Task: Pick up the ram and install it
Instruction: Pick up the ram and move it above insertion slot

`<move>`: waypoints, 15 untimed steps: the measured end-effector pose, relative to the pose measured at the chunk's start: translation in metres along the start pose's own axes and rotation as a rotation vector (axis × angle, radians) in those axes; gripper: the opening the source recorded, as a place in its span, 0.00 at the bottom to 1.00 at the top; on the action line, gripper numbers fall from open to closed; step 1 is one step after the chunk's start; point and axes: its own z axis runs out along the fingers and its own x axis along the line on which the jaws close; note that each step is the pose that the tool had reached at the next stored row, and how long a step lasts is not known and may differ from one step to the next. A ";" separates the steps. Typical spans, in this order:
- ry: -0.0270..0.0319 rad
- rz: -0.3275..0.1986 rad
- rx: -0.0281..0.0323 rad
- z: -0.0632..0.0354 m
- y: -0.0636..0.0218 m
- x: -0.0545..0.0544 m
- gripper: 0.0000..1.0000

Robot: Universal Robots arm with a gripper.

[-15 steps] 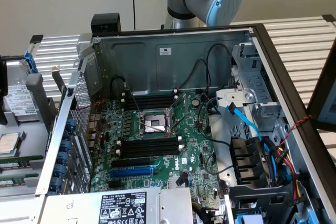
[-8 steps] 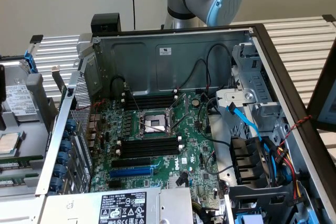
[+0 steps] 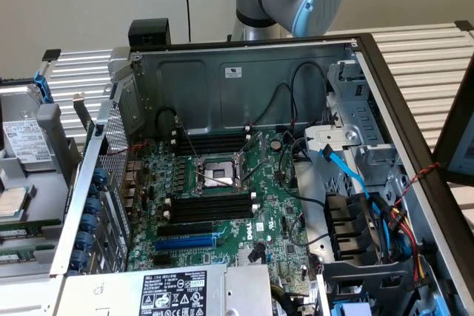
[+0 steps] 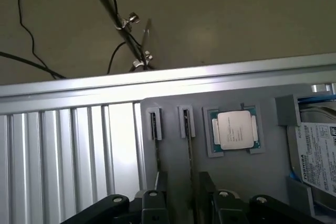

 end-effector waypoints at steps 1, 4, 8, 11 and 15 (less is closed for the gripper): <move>0.0015 -0.001 0.0009 0.0003 -0.0001 0.001 0.38; 0.0312 -0.008 0.0163 0.0002 -0.0002 0.001 0.38; 0.0507 -0.035 0.0437 0.0016 -0.0002 0.001 0.38; 0.0529 -0.061 0.0504 0.0046 -0.0003 0.001 0.38; 0.0568 -0.100 0.0688 0.0071 -0.0006 0.000 0.38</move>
